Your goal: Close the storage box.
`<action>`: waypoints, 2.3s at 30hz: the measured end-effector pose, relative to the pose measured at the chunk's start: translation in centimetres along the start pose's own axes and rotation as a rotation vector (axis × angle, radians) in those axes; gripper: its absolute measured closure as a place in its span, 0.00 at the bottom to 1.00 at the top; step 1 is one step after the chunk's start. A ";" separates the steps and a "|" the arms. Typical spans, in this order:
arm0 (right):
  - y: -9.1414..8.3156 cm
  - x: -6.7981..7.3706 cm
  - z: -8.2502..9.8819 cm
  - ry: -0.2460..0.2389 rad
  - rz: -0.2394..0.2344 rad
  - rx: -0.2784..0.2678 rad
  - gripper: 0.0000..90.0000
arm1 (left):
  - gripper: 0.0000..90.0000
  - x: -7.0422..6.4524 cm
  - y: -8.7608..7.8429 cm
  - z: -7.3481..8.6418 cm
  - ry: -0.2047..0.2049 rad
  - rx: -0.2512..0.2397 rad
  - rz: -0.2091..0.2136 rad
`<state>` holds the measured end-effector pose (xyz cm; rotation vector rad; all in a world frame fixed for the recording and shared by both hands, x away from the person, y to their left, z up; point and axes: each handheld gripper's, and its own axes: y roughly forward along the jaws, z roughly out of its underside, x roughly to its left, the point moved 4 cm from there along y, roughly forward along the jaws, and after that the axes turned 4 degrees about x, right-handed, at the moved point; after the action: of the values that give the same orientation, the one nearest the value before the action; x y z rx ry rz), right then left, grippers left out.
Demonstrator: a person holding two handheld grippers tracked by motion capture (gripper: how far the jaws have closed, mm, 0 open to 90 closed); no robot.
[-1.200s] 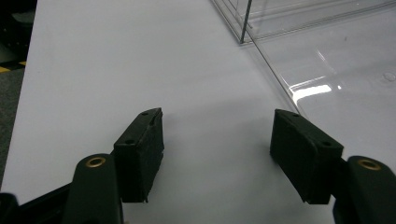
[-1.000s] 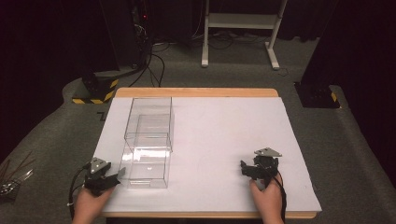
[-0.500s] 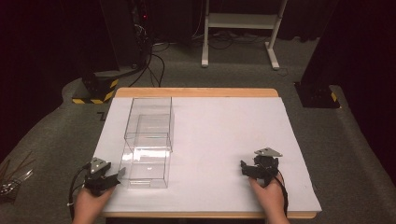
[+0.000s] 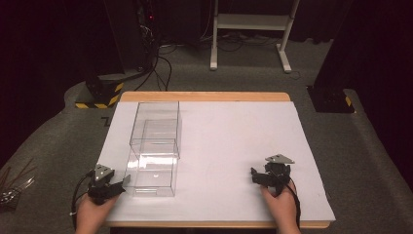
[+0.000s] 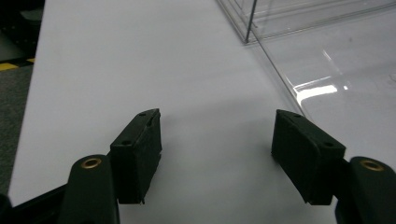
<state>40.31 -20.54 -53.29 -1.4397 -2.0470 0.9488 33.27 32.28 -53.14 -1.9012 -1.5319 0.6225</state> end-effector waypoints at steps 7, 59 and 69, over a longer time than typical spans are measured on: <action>0.0 0.0 0.0 0.000 0.000 0.000 0.13 | 0.37 0.5 -0.8 -0.2 -0.029 -0.009 0.025; 0.0 0.0 0.0 -0.002 0.004 -0.003 0.13 | 0.22 -0.1 -7.7 -3.5 -0.015 -0.253 0.159; 0.0 0.1 0.0 -0.006 0.007 -0.005 0.14 | 0.21 -1.5 -7.9 -4.0 0.014 -0.248 0.201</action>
<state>40.29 -20.49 -53.29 -1.4492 -2.0511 0.9525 30.26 31.31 -44.77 -2.2619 -1.4765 0.5228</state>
